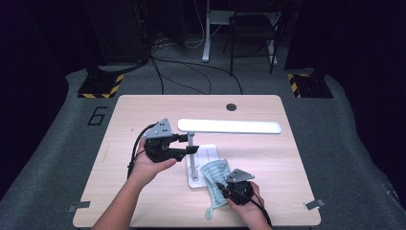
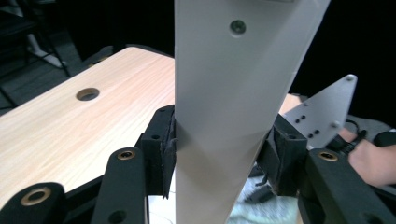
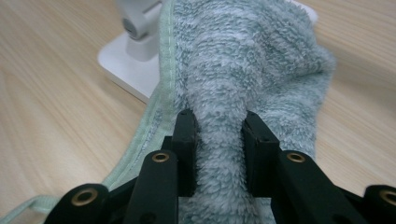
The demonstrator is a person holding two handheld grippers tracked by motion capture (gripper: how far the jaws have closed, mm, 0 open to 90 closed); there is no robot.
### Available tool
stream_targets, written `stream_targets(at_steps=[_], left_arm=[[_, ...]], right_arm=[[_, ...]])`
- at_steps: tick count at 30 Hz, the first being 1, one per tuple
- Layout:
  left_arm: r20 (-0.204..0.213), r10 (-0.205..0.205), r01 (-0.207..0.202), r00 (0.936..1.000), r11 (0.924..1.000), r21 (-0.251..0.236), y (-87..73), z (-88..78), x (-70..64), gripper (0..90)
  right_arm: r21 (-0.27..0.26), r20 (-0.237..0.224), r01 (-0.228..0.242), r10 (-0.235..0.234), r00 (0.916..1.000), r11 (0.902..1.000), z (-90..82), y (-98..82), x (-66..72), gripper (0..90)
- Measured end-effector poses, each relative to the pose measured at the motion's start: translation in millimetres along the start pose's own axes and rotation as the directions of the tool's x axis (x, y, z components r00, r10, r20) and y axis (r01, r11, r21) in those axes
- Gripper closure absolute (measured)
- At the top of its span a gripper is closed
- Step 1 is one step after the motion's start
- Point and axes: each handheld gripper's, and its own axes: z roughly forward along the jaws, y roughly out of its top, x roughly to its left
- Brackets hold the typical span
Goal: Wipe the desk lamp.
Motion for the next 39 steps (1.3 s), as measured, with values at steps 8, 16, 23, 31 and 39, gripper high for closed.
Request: stream_targets(at_steps=[8, 16, 23, 31, 39], left_arm=[[-0.015, 0.001, -0.001, 0.9999, 0.9999, 0.010, 0.2, -0.6, -2.2, 52.8], [-0.025, 0.000, 0.000, 0.9997, 1.0000, 0.009, 0.1, -0.2, -3.2, 52.9], [-0.004, -0.007, 0.007, 1.0000, 1.0000, 0.003, -0.9, -0.6, 0.5, 52.8], [0.017, -0.016, 0.016, 0.9997, 0.9998, -0.010, -2.8, -0.4, 3.9, 52.3], [0.007, -0.017, 0.017, 0.9998, 0.9998, -0.004, -1.4, 1.7, 3.8, 52.3]], right_arm=[[0.027, -0.167, 0.059, -0.054, 0.9846, 0.9979, 8.2, 11.6, 36.0, 70.8], [-0.017, -0.233, 0.076, -0.078, 0.9694, 0.9969, 24.1, 21.9, 52.6, 71.9], [-0.015, -0.188, 0.110, -0.111, 0.9759, 0.9938, 32.8, 16.7, 57.1, 73.4], [0.010, -0.142, 0.060, -0.058, 0.9881, 0.9981, 22.0, 5.7, 31.3, 74.0], [0.030, -0.075, -0.047, 0.049, 0.9960, 0.9984, 7.2, -5.9, 1.2, 73.9]])
